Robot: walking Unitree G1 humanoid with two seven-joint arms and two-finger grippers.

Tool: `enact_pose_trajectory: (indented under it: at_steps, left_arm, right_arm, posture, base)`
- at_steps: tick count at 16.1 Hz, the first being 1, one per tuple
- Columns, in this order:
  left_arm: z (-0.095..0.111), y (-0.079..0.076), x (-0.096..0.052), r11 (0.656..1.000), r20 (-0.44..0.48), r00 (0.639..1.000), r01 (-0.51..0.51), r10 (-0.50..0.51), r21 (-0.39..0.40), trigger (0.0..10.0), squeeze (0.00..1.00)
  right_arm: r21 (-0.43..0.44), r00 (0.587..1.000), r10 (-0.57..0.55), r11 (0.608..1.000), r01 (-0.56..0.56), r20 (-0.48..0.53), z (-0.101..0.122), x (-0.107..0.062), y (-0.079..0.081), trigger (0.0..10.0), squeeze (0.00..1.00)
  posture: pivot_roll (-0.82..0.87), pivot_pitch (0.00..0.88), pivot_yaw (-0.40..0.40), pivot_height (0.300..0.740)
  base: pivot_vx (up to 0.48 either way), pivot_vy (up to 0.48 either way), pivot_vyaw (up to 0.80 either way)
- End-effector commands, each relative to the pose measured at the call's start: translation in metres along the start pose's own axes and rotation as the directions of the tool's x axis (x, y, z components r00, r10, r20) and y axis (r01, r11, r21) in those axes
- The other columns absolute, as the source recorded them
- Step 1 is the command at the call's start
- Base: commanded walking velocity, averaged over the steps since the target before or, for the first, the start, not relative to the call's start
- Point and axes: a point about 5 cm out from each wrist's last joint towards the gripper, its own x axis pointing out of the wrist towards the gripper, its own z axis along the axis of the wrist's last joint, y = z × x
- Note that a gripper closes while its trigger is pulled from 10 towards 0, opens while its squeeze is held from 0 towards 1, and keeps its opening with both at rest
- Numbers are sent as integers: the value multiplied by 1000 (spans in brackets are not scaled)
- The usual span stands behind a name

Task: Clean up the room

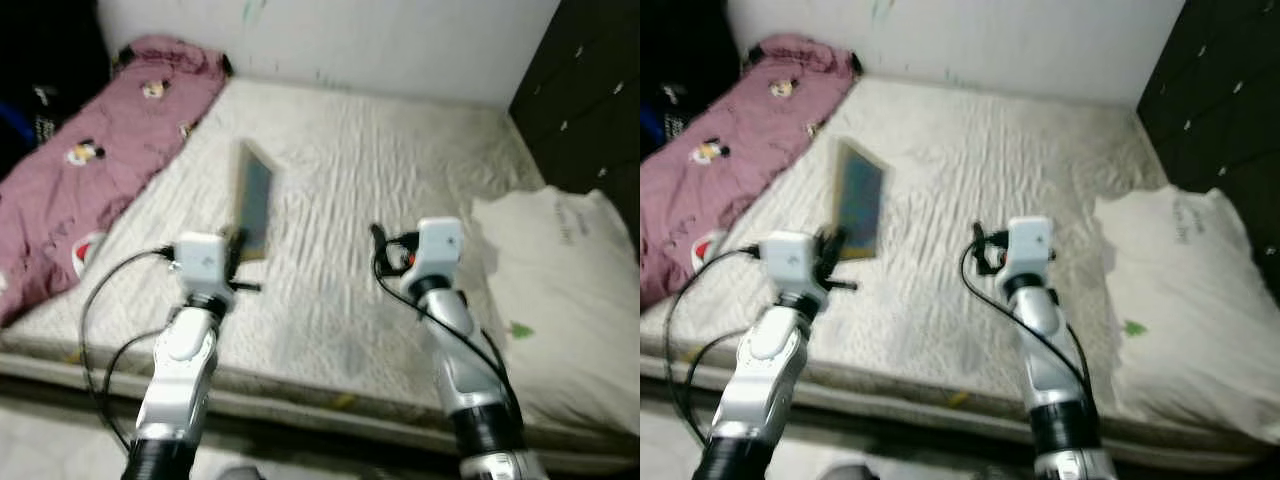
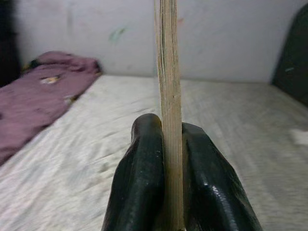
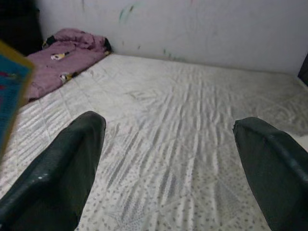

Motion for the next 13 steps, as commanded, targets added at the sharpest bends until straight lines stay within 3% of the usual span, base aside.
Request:
enact_pose_trajectory:
  at_steps: [1,13]
  left_arm:
    - [7,-9,3,999,30,999,36,-36,3,10000,0]
    - [7,-11,3,999,35,999,33,-33,0,10000,0]
  right_arm:
    - [-7,1000,-24,1000,24,-4,1,0,-8,10000,0]
    - [-13,999,-31,999,31,-22,-1,2,-10,10000,0]
  posture:
    - [74,0,-14,740]
    - [72,0,-19,740]
  base:
    - [0,0,0]
    - [0,0,-753]
